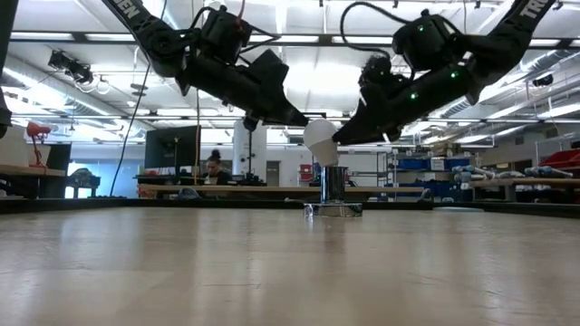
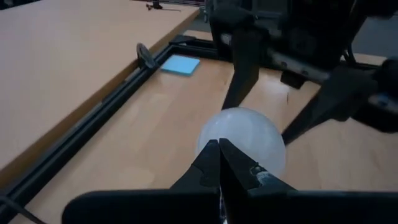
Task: Screw lightbulb
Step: Insert the lightbulb into the lamp
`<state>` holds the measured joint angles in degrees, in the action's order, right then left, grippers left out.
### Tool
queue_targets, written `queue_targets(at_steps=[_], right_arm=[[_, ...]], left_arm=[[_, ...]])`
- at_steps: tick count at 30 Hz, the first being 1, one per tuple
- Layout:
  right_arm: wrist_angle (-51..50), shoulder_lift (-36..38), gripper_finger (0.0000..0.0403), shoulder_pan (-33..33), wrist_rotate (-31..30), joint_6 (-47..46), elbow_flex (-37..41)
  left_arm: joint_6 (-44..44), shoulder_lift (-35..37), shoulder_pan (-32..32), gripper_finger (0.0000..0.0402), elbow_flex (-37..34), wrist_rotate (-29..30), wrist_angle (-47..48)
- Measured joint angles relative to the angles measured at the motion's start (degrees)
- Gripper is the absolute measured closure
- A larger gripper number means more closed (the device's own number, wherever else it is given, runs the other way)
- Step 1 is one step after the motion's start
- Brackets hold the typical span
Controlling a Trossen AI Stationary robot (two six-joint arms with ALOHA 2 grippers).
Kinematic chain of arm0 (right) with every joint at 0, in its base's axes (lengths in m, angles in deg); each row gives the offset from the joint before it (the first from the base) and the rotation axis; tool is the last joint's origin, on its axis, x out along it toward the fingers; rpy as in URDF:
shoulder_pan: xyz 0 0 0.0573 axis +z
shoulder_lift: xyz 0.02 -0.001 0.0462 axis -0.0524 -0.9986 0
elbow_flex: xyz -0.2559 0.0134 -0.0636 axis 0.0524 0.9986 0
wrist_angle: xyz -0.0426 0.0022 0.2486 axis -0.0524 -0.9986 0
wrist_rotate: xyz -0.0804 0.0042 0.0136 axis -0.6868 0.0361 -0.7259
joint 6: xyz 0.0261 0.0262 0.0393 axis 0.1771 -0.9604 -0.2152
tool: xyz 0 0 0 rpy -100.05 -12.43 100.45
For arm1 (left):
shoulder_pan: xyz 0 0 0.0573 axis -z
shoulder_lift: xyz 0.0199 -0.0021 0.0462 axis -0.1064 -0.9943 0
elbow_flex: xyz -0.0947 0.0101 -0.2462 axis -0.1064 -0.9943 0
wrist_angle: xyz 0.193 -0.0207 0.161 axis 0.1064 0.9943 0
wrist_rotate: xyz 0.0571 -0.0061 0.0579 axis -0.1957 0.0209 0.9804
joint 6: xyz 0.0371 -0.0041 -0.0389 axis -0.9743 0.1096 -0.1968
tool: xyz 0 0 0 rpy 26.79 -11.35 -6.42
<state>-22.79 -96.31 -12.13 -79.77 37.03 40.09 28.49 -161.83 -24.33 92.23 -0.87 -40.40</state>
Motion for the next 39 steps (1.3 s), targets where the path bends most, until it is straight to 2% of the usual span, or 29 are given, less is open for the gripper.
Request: queue_targets(at_steps=[6, 9, 13, 18, 25, 30, 33, 36, 39], right_arm=[[-1.85, 5.19, 0.0158, 0.01, 0.04, 0.1, 0.0], [-0.87, 6.65, 0.0173, 0.02, 0.06, -0.42, 0.0], [0.87, 6.89, 0.0212, 0.02, 0.56, -0.54, 0.0], [0.04, 6.84, 0.0279, 0.02, 0.64, -0.58, 0.0], [0.61, 6.84, 0.0354, 0.02, 0.65, -0.58, 0.0], [-0.89, 6.82, 0.0372, -0.01, 0.62, -0.88, 0.0], [-6.51, 6.72, 0.0376, -0.53, -1.11, -4.05, -0.02], [-11.89, 5.16, 0.0378, -1.2, -1.57, -7.89, -0.02], [-12.54, 1.87, 0.038, -1.5, -1.17, -10.09, 0.0]], left_arm=[[0.0, 0.0, 0.0, 0.0401, 0.0, -0.06, 0.58], [0.0, 0.0, 0.0, 0.0401, 0.0, -0.08, 0.76], [0.02, 0.07, 0.25, 0.0401, 0.0, -0.25, 2.1], [-1.37, 3.11, 1.34, 0.0401, 0.0, 2.14, 10.88], [-1.33, 2.53, 1.27, 0.0401, 0.0, 2.84, 7.52], [-1.12, 1.82, 1.26, 0.0401, 0.02, 1.68, 5.65], [-1.11, 1.81, 1.27, 0.0401, 0.02, 1.65, 5.41], [-1.09, 1.81, 1.27, 0.0401, 0.02, 1.54, 4.9], [-1.07, 1.81, 1.27, 0.0401, 0.02, 1.56, 4.01]])
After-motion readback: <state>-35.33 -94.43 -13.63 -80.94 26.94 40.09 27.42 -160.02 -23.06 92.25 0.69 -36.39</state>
